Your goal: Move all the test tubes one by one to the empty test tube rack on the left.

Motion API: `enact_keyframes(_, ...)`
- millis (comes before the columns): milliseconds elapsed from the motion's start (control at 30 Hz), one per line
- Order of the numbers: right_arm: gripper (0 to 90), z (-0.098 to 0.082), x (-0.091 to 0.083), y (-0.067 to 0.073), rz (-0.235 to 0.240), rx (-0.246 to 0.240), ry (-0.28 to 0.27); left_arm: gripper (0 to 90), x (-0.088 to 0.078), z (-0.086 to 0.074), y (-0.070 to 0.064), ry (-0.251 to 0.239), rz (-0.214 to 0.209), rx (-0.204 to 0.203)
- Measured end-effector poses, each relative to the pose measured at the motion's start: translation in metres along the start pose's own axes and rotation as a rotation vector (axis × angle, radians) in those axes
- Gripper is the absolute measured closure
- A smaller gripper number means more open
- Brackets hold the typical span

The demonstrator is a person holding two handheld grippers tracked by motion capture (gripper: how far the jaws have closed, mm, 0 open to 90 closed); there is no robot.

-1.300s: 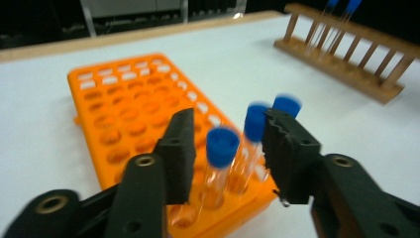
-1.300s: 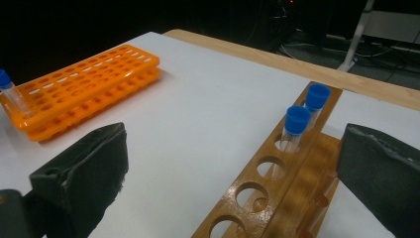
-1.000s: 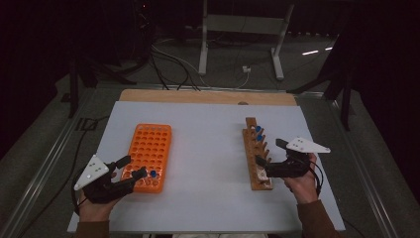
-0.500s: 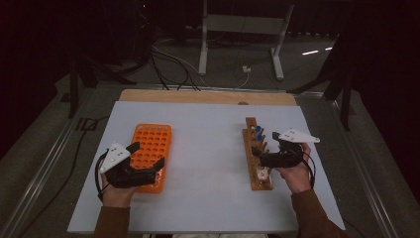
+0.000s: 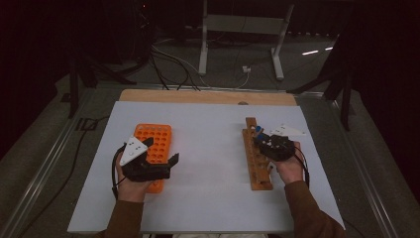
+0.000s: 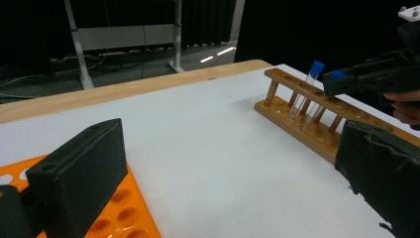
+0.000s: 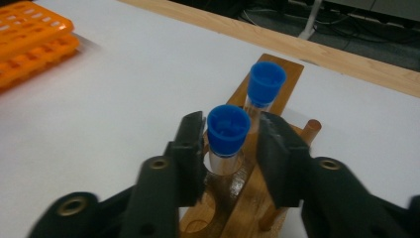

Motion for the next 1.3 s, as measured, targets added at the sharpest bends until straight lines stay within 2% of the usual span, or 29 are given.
enact_keyframes(133,73.6,-0.002,0.004,-0.001,-0.014,-0.006,0.015,0.8,0.003,-0.001,-0.003,0.014,-0.003,0.007)
enact_keyframes(533,77.1,0.0,0.007,0.002,-0.004,-0.003,0.009,0.8,0.013,-0.002,-0.013,0.031,-0.024,0.024)
enact_keyframes(833,77.2,0.01,-0.008,0.003,0.01,0.005,-0.028,0.8,0.018,0.001,-0.017,0.033,-0.033,0.033)
enact_keyframes(1100,77.2,0.021,-0.019,0.006,0.016,-0.009,-0.049,0.8,0.023,0.002,-0.021,0.043,-0.038,0.038)
enact_keyframes(1300,77.3,0.034,-0.033,0.009,0.021,-0.011,-0.093,0.9,0.025,0.002,-0.022,0.047,-0.039,0.039)
Point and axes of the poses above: each handheld gripper's, and its own axes: x roughly forward along the jaws, z roughly out of its top, y roughly to its left, the point moved 8 cm from there along x, roughly forward along the jaws, and after that the axes turned 12 degrees about x, right-handed, at the moved point
